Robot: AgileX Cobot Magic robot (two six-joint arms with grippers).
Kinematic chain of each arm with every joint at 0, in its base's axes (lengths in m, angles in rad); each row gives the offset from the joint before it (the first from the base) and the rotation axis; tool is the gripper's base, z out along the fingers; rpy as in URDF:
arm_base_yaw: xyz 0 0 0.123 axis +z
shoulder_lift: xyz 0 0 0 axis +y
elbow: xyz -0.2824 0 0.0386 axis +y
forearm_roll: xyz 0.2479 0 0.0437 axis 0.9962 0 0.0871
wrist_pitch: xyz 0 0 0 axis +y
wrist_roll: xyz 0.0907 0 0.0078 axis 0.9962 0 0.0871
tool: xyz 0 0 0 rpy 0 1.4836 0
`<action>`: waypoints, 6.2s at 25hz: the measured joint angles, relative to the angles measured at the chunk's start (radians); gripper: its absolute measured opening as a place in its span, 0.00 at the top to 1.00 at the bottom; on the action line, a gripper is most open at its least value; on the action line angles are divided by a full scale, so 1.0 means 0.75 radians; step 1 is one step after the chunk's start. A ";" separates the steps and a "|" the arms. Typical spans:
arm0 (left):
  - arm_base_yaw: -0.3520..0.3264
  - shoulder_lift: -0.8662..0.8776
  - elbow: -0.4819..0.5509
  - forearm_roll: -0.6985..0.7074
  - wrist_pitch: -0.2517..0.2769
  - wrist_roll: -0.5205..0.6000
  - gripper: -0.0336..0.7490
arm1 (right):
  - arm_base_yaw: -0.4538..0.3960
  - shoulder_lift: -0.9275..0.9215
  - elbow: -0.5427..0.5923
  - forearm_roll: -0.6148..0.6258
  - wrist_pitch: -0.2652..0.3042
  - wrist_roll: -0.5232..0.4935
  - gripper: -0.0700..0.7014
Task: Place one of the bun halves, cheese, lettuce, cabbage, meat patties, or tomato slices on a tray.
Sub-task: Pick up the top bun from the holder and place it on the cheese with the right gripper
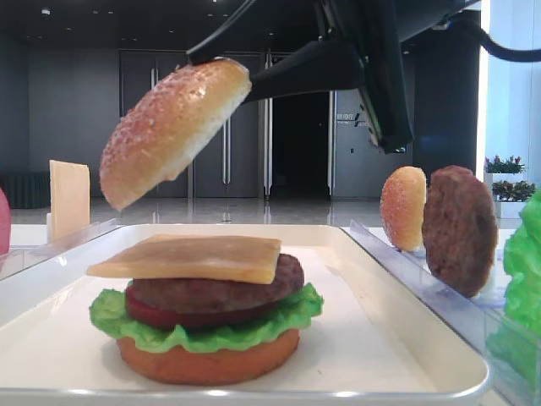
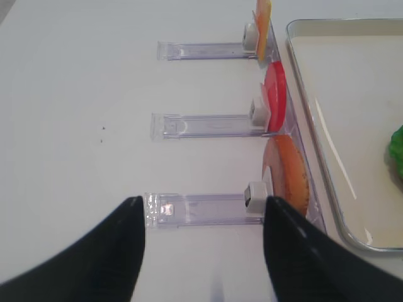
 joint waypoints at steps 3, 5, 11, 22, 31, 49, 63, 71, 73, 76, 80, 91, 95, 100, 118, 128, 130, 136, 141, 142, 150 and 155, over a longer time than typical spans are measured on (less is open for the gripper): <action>0.000 0.000 0.000 0.000 0.000 0.000 0.38 | 0.000 0.000 0.000 0.000 0.000 -0.001 0.65; 0.000 0.000 0.000 0.000 0.000 0.000 0.38 | 0.000 0.000 0.000 0.000 0.000 -0.003 0.65; 0.000 0.000 0.000 0.000 0.000 0.000 0.38 | 0.000 0.000 0.000 -0.003 0.001 -0.032 0.65; 0.000 0.000 0.000 0.000 0.000 0.000 0.38 | 0.000 0.000 0.000 -0.028 -0.003 -0.064 0.65; 0.000 0.000 0.000 0.000 0.000 0.000 0.38 | 0.000 0.000 0.000 -0.030 -0.021 -0.085 0.65; 0.000 0.000 0.000 0.000 0.000 0.000 0.38 | 0.000 0.004 0.000 -0.031 -0.056 -0.107 0.65; 0.000 0.000 0.000 0.000 0.000 0.000 0.38 | 0.000 0.005 0.000 -0.020 -0.055 -0.107 0.65; 0.000 0.000 0.000 0.000 0.000 0.000 0.38 | 0.000 0.006 0.000 -0.020 -0.055 -0.092 0.65; 0.000 0.000 0.000 0.000 0.000 0.000 0.38 | 0.000 0.014 0.000 -0.019 -0.054 -0.092 0.65; 0.000 0.000 0.000 0.000 0.000 0.000 0.38 | 0.000 0.058 0.000 -0.004 -0.027 -0.093 0.65; 0.000 0.000 0.000 0.000 0.000 0.000 0.38 | 0.000 0.077 0.000 0.045 -0.009 -0.121 0.65; 0.000 0.000 0.000 0.000 0.000 0.000 0.38 | 0.000 0.098 0.000 0.060 -0.028 -0.142 0.65; 0.000 0.000 0.000 0.000 0.000 0.000 0.38 | 0.000 0.100 0.000 0.058 -0.030 -0.150 0.65; 0.000 0.000 0.000 0.000 0.000 0.000 0.38 | 0.000 0.101 0.000 0.046 -0.035 -0.156 0.65; 0.000 0.000 0.000 0.000 0.000 0.000 0.38 | 0.000 0.101 0.000 0.009 -0.038 -0.156 0.65; 0.000 0.000 0.000 0.000 0.000 0.000 0.38 | 0.000 0.101 0.000 -0.016 -0.036 -0.156 0.65; 0.000 0.000 0.000 0.000 0.000 0.000 0.38 | 0.000 0.101 0.000 -0.033 -0.036 -0.156 0.63; 0.000 0.000 0.000 0.000 0.000 0.000 0.38 | 0.000 0.101 0.000 -0.083 -0.051 -0.156 0.56; 0.000 0.000 0.000 0.000 0.000 0.000 0.38 | 0.000 0.101 0.000 -0.116 -0.078 -0.156 0.52; 0.000 0.000 0.000 0.000 0.000 0.000 0.38 | 0.000 0.101 0.000 -0.124 -0.085 -0.156 0.51; 0.000 0.000 0.000 0.000 0.000 0.000 0.38 | 0.000 0.101 0.000 -0.174 -0.118 -0.156 0.36; 0.000 0.000 0.000 0.000 0.000 0.000 0.38 | 0.000 0.101 0.000 -0.186 -0.130 -0.156 0.28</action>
